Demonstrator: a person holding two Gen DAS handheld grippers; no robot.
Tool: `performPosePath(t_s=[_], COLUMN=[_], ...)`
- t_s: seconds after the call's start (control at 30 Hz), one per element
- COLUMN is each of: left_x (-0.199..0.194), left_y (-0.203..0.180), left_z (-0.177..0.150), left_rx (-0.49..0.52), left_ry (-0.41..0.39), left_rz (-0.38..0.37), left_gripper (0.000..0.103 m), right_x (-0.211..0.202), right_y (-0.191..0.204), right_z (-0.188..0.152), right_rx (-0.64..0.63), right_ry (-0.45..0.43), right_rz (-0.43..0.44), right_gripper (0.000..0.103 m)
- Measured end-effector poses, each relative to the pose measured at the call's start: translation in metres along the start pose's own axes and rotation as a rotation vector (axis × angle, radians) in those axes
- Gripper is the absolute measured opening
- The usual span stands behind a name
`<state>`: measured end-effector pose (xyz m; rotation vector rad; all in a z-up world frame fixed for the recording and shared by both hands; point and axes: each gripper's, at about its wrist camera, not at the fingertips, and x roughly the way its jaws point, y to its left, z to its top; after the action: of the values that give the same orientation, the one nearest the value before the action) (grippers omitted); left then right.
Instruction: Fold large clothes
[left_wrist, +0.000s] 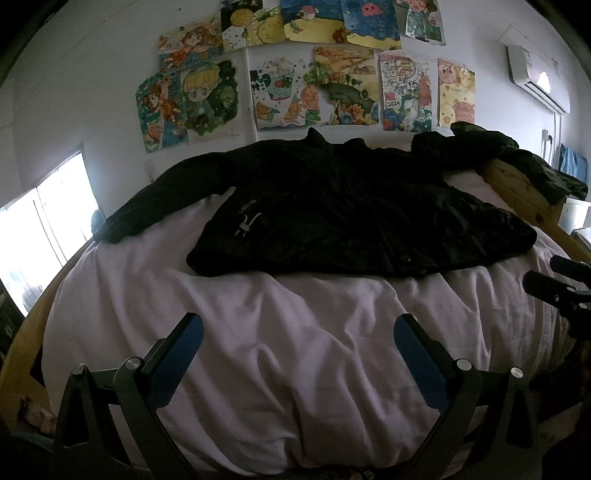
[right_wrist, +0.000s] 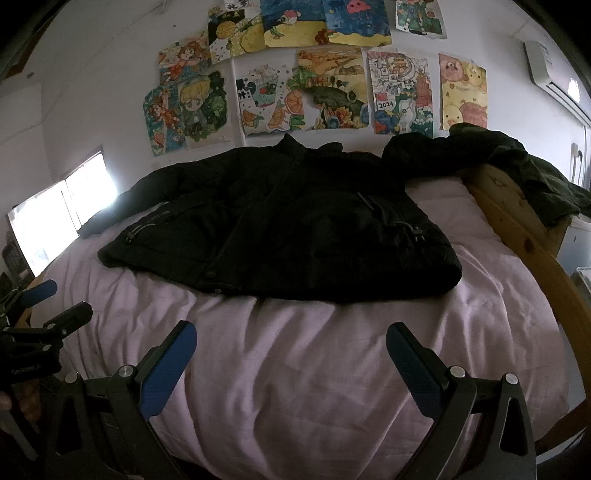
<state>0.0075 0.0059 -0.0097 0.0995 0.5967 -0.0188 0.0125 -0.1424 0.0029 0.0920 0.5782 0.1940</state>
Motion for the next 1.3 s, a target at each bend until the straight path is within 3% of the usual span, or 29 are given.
performPosePath(t_s=[1.3], left_x=[-0.0004], left_y=[-0.0008], left_z=[0.0010], left_rx=[0.001], left_ry=[0.003], left_rz=[0.000], left_gripper=[0.101], right_x=[0.0037], right_y=[-0.0016], right_z=[-0.0057], right_rx=[0.008], right_ry=[0.002], right_rz=[0.004], right_gripper=[0.103])
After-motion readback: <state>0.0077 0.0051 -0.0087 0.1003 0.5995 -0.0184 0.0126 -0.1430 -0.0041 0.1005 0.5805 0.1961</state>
